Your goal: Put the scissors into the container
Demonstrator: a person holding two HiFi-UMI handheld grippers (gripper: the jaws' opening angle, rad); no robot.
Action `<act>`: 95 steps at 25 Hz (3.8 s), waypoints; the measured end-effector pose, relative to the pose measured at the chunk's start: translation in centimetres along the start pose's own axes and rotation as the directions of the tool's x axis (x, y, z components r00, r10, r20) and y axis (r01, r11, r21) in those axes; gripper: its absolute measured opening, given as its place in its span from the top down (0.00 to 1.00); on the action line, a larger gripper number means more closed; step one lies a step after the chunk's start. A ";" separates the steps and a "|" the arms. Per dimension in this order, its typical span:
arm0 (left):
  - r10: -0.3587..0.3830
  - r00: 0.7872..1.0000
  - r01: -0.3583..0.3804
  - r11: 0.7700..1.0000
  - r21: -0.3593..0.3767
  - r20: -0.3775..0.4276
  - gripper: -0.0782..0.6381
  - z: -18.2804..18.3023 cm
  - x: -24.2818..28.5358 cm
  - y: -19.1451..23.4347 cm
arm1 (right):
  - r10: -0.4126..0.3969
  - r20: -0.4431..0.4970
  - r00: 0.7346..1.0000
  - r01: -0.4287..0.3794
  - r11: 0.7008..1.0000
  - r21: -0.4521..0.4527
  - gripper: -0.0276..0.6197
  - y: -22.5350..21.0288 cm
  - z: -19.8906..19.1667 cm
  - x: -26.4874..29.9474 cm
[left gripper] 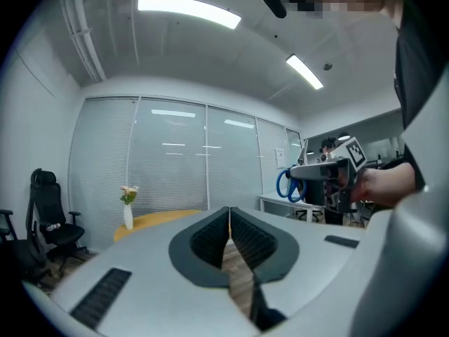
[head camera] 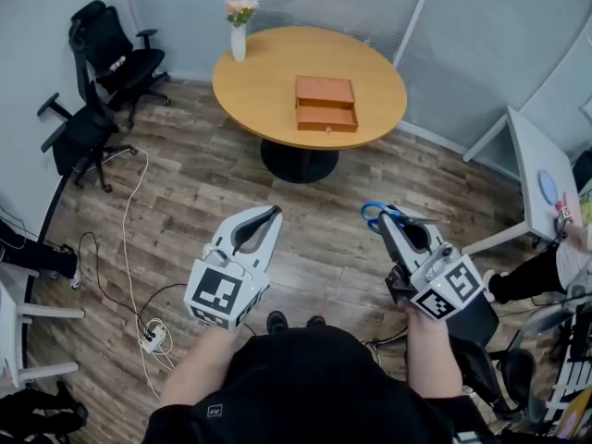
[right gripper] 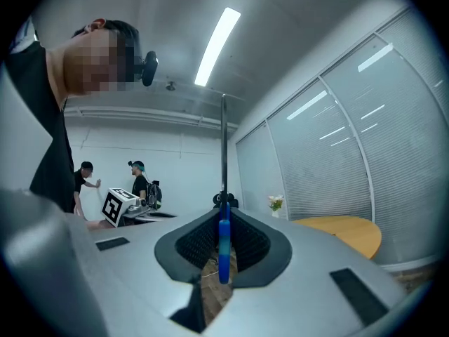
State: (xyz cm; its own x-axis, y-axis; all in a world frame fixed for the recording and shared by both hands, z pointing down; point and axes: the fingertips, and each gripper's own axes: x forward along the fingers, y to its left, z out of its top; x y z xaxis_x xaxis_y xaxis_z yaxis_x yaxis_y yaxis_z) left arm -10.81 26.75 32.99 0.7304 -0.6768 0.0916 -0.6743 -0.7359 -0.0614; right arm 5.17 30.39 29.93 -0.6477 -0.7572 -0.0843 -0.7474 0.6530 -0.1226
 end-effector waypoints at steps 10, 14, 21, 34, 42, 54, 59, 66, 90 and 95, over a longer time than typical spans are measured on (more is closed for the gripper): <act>0.002 1.000 -0.001 1.000 -0.018 0.009 0.87 -1.1 -1.4 4.0 | -0.037 -0.013 0.999 0.037 0.999 -0.001 0.87 1.6 -1.3 3.2; 0.013 1.000 -0.013 0.999 -0.053 0.000 0.87 -2.3 -0.4 5.6 | -0.060 -0.017 0.998 0.060 0.998 0.004 0.87 -0.2 -1.6 3.6; -0.002 1.000 0.000 0.998 -0.062 -0.023 0.87 -3.3 4.0 7.6 | -0.084 -0.036 0.996 0.085 0.996 0.037 0.87 -5.6 -3.1 5.9; 0.022 0.997 -0.026 0.998 -0.061 -0.070 0.87 -3.1 18.6 14.4 | -0.091 -0.048 0.995 0.095 0.989 0.113 0.87 -21.4 -4.1 11.5; 0.054 0.997 -0.057 0.996 -0.067 -0.053 0.87 -2.1 25.2 17.0 | -0.064 -0.044 0.997 0.068 0.992 0.105 0.87 -28.4 -3.2 13.9; 0.023 0.998 -0.025 0.999 -0.041 -0.052 0.87 -3.6 32.2 27.8 | -0.101 -0.116 0.988 0.114 0.986 0.118 0.87 -34.0 -6.0 24.5; -0.057 0.998 0.055 0.998 -0.032 -0.038 0.87 -3.1 36.3 32.9 | -0.141 -0.169 0.975 0.157 0.984 0.088 0.87 -36.5 -7.2 30.3; -0.131 0.990 0.127 0.990 -0.061 -0.052 0.87 -4.3 39.7 36.5 | -0.178 -0.255 0.950 0.202 0.977 0.073 0.87 -38.8 -10.1 34.8; -0.075 0.976 0.055 0.993 -0.101 -0.205 0.87 -9.1 45.7 36.1 | 0.081 -0.651 0.755 0.035 0.986 0.164 0.87 -44.4 -28.9 37.5; -0.047 0.973 0.017 0.991 -0.133 -0.224 0.87 -9.8 45.0 36.2 | 0.136 -0.786 0.604 -0.092 0.991 0.101 0.87 -44.9 -33.0 36.7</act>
State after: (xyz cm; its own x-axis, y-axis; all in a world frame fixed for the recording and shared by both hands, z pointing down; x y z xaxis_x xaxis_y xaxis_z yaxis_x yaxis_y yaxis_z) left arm -3.45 -30.14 44.68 0.7184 -0.6205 0.3146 -0.6700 -0.7388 0.0726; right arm 10.10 -26.14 64.97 -0.6086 -0.3557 0.7092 -0.6661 0.7148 -0.2131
